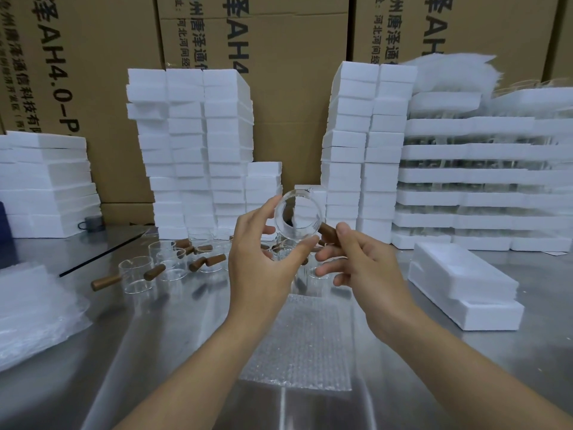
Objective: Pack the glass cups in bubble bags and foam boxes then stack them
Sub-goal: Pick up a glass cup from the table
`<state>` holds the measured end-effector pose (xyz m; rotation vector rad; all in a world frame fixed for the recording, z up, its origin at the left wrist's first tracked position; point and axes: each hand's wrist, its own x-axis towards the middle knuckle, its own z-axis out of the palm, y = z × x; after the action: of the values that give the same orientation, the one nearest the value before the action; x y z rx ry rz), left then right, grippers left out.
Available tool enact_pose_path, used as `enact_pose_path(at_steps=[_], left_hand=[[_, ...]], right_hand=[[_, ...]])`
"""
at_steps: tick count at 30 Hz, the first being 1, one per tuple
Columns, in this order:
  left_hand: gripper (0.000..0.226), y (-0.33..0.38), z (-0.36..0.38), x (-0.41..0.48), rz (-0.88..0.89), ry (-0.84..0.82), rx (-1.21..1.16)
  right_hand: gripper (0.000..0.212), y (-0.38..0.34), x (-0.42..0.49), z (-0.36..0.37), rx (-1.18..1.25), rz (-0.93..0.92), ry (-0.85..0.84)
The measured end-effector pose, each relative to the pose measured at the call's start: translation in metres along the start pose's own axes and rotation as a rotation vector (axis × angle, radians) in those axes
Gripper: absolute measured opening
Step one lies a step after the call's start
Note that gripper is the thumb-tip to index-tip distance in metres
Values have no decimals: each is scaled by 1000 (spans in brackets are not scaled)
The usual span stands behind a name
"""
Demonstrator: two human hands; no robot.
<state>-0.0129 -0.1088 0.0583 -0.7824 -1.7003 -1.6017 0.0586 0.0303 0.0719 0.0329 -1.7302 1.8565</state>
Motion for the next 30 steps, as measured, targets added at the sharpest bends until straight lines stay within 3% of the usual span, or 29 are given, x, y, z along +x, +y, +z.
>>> enact_pose_path(at_steps=[11, 16, 20, 25, 28, 30], left_hand=[[73, -2, 1, -2, -6, 8, 20], [71, 0, -3, 2, -50, -90, -44], [88, 0, -8, 8, -35, -218, -1], [76, -6, -10, 7, -40, -216, 55], [73, -6, -8, 6, -73, -213, 21], [73, -5, -6, 5, -91, -229, -19]], right_hand=[[39, 3, 0, -1, 19, 94, -69], [30, 5, 3, -6, -43, -34, 22], [24, 3, 7, -14, -132, -141, 62], [19, 3, 9, -18, -154, -178, 74], [30, 5, 9, -17, -151, -96, 12], [38, 9, 8, -14, -98, 23, -117]])
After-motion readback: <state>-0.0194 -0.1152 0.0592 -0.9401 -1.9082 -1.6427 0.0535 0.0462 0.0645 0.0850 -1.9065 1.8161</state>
